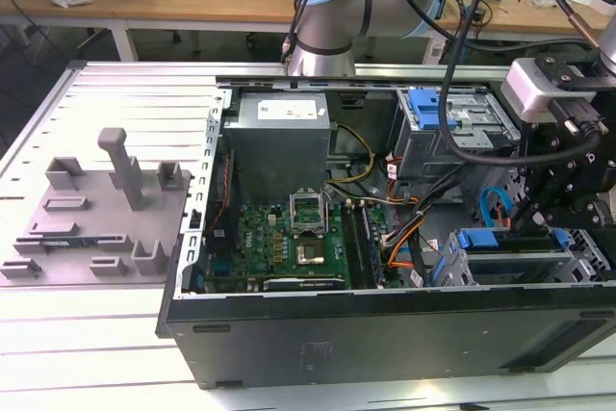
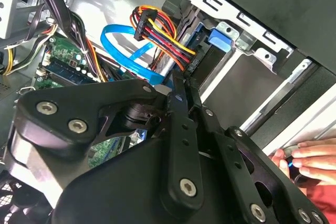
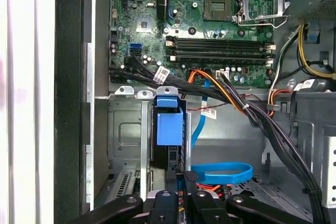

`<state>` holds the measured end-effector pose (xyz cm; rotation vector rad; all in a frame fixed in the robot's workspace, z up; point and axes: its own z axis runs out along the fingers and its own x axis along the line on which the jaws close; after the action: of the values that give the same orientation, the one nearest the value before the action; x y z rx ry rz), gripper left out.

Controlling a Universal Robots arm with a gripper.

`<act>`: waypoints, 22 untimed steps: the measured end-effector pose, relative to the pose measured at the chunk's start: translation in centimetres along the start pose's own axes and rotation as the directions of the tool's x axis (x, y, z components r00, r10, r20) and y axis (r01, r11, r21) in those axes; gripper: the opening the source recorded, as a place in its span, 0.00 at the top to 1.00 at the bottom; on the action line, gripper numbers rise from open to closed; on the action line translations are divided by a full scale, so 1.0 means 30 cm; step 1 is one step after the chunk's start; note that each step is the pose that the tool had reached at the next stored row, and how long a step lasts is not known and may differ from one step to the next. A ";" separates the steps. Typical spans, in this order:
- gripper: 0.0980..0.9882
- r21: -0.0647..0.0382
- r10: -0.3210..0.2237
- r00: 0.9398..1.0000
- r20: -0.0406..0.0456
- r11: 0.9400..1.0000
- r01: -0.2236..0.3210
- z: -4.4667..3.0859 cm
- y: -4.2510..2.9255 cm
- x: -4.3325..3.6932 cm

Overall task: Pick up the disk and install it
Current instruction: 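Insert the second disk wire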

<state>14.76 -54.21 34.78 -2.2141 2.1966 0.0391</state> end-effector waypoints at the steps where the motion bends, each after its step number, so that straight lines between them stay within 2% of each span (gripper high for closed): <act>1: 0.93 0.000 0.000 1.000 0.000 1.000 0.000 0.000 -0.001 0.000; 10: 0.93 0.000 0.000 1.000 0.000 1.000 0.000 0.000 -0.004 0.000; 22: 0.93 0.000 0.000 1.000 0.000 1.000 0.000 0.022 -0.005 0.001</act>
<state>14.92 -54.21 34.11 -2.2144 2.1966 0.0387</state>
